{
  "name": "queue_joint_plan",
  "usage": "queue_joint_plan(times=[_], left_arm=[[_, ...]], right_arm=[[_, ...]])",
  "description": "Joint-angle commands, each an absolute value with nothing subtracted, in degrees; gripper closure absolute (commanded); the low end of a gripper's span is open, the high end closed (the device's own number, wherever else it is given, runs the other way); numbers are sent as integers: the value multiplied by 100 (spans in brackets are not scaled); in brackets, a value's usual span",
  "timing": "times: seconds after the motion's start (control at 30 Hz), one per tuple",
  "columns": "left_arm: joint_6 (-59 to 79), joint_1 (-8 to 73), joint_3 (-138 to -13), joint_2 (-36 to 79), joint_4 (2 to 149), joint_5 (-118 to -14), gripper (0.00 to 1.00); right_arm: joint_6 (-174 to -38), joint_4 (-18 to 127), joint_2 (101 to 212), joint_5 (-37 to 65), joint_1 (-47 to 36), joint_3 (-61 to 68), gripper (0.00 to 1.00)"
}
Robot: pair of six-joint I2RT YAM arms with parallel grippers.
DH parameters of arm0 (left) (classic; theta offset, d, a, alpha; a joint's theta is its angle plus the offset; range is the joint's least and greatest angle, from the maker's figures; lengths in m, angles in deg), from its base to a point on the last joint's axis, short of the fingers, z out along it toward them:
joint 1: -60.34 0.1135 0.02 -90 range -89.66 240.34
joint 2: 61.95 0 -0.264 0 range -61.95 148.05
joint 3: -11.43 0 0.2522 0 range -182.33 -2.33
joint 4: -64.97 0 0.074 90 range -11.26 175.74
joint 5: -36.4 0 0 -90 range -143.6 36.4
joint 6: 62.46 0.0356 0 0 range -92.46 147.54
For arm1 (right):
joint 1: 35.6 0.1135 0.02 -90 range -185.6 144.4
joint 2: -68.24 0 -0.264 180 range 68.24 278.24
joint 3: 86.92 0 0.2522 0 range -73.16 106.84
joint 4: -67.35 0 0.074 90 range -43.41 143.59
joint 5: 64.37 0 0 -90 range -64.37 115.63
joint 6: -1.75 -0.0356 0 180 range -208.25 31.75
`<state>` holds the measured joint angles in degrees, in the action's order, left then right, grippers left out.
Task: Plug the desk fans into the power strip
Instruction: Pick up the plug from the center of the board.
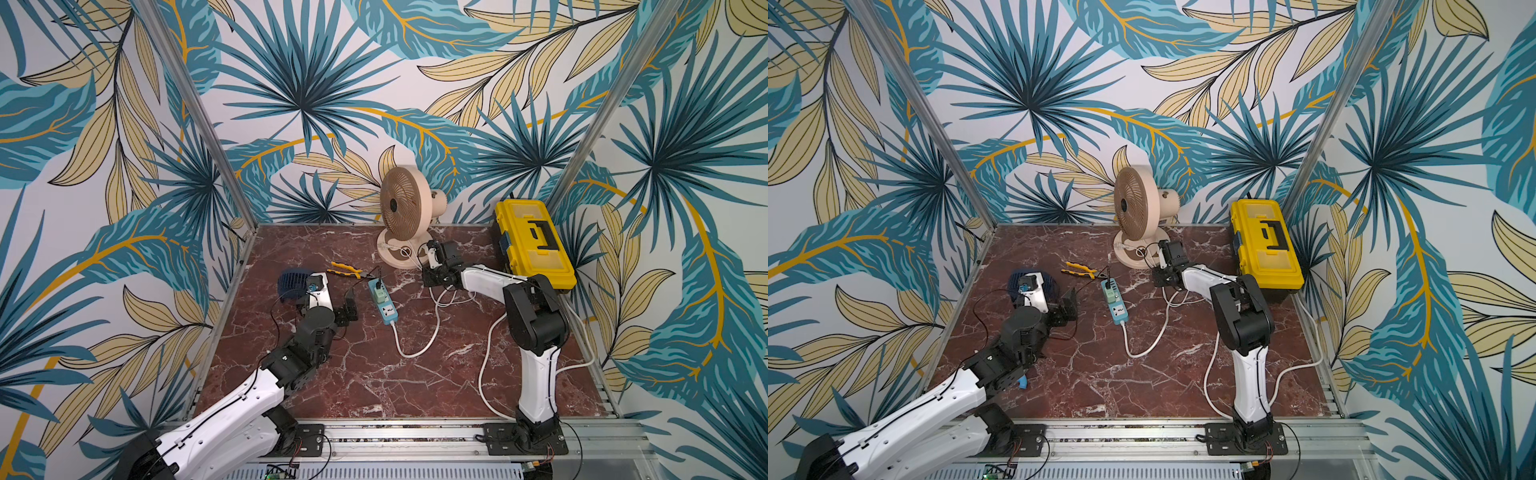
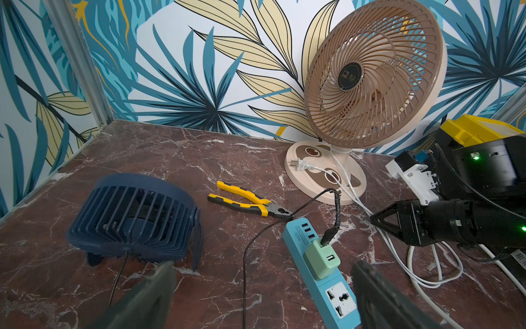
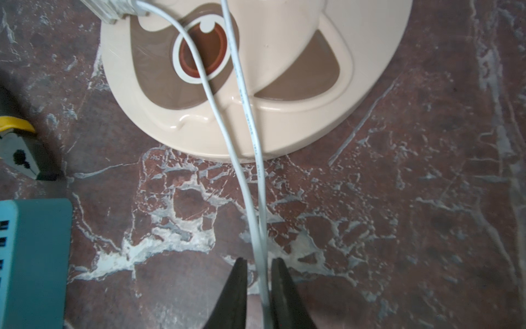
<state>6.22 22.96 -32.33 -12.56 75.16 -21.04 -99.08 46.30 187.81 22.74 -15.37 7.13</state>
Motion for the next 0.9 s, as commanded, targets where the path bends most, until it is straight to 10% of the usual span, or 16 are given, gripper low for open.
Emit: queue_joint_plan(times=[0.0, 0.87], left_arm=[[672, 2326, -3283, -1341, 7549, -2065, 0], [728, 2330, -3247, -1320, 7455, -2209, 0]], right_arm=[[-9872, 4520, 18658, 2291, -1552, 650, 89], [-9741, 4206, 16957, 2121, -1541, -228, 100]])
